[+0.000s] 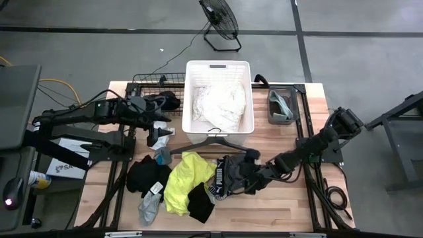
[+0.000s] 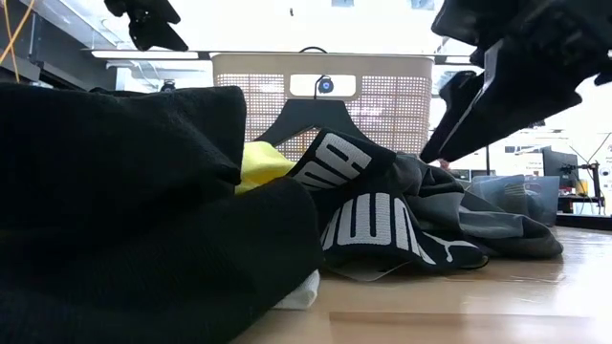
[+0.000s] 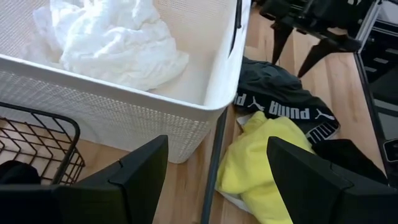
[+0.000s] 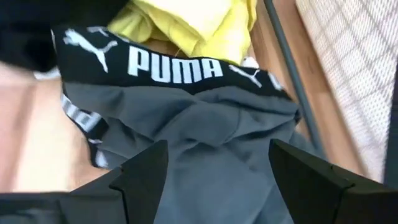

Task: Pick & Place Cloths
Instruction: Put the grey underwear into the wire basket

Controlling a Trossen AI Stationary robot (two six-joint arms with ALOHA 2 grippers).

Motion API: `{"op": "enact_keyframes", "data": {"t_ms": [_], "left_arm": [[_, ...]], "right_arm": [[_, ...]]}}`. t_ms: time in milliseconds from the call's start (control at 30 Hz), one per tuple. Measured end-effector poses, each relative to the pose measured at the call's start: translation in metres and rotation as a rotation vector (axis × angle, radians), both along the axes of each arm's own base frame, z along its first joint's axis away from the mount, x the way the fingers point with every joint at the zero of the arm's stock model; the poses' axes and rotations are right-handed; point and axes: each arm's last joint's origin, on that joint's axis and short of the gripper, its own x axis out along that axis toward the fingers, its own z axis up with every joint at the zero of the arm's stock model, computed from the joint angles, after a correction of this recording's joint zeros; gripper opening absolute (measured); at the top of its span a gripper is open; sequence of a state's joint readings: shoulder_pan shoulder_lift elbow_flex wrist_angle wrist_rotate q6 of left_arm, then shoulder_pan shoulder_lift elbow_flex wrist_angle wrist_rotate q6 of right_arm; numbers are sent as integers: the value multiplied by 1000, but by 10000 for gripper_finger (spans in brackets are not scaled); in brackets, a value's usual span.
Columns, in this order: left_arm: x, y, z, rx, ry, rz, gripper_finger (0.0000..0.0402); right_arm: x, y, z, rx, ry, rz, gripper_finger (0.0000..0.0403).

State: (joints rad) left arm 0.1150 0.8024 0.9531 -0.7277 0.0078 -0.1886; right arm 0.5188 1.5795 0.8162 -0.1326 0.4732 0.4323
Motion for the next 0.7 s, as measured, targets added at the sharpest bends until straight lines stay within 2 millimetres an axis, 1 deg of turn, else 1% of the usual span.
{"op": "enact_keyframes", "data": {"t_ms": [133, 267, 467, 567, 700], "left_arm": [[0, 0, 0, 0, 0, 1, 269], [0, 0, 0, 1, -3, 1, 269], [0, 0, 0, 0, -1, 1, 269], [0, 0, 0, 0, 1, 1, 269], [0, 0, 0, -3, 3, 3, 269]], "right_arm": [[5, -10, 0, -84, 27, 76, 270], [12, -19, -4, -56, 66, 143, 270], [28, -24, -26, 2, 88, 240, 270], [34, -26, -37, 31, 92, 237, 270], [36, -24, -49, 109, 124, 206, 270]]}}
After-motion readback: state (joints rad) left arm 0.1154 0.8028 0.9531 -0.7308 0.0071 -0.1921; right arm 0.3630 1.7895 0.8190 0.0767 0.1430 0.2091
